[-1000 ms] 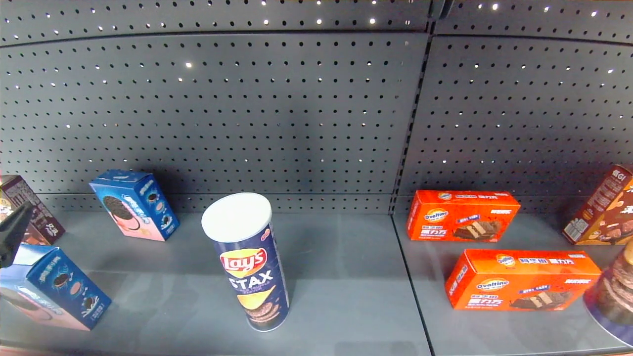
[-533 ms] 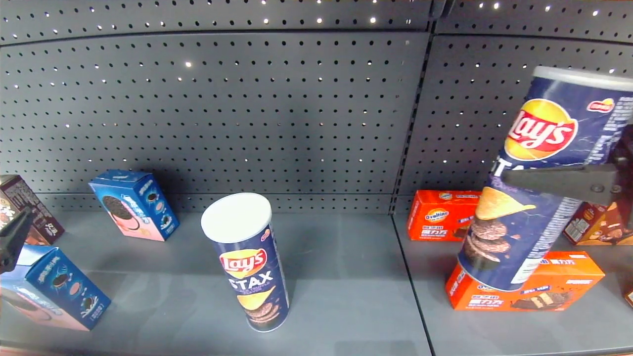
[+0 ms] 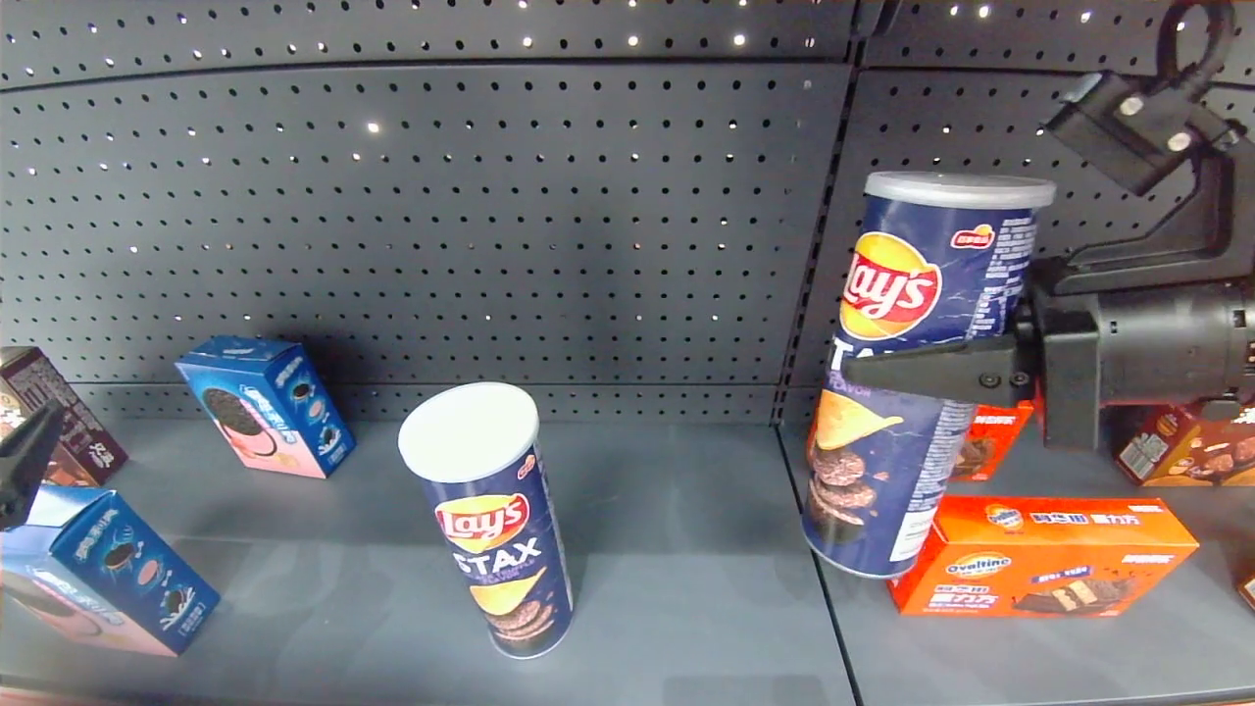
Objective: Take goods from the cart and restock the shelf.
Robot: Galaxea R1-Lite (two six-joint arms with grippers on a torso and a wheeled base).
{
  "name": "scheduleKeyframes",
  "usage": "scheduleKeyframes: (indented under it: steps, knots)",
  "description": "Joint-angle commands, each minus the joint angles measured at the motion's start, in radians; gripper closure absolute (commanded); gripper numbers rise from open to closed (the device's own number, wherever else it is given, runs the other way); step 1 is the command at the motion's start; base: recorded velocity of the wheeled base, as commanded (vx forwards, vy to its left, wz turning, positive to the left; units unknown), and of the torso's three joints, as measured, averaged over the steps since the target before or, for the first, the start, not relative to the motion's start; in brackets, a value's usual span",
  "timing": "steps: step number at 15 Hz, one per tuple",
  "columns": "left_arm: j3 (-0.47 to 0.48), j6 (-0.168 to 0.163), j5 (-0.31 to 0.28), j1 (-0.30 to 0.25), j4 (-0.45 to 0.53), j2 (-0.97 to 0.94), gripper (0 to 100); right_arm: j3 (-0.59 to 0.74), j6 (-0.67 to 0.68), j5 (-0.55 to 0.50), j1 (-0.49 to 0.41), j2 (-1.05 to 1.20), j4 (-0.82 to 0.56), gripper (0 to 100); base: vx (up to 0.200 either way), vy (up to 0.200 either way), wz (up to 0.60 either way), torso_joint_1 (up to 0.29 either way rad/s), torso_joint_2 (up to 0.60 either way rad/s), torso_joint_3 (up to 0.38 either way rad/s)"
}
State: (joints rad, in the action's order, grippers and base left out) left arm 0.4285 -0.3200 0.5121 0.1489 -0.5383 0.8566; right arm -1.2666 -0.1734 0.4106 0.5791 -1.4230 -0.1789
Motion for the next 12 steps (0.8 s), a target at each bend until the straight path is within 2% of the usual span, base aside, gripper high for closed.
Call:
scheduleKeyframes:
  steps: [1,3,4,6,10,12]
  knots:
    - [0.003,-0.013,0.000,0.000,-0.011,-0.004,0,-0.023,-0.003,-0.004,0.039,-0.059,0.012,100,0.000,0.000,0.00,0.000,0.00,0.000]
    - [0.003,-0.045,0.000,0.001,-0.022,-0.022,0,-0.031,-0.003,-0.023,0.054,-0.103,0.052,100,0.000,0.000,0.00,0.000,0.00,0.000]
    - [0.003,-0.053,0.000,0.000,-0.022,-0.030,0,-0.033,-0.001,-0.036,0.059,-0.146,0.119,100,0.000,0.000,0.00,0.000,0.00,0.000]
    - [0.001,-0.054,0.000,0.000,-0.022,-0.034,0,-0.042,-0.001,-0.069,0.074,-0.218,0.230,100,0.000,0.000,0.00,0.000,0.00,0.000]
    - [0.006,-0.054,0.000,0.000,-0.022,-0.036,0,-0.114,-0.001,-0.069,0.120,-0.320,0.266,100,0.000,0.000,0.00,0.000,0.00,0.000]
    - [0.012,-0.054,0.002,0.000,-0.022,-0.044,0,-0.143,-0.001,-0.065,0.146,-0.361,0.326,100,0.000,0.000,0.00,0.000,0.00,0.000]
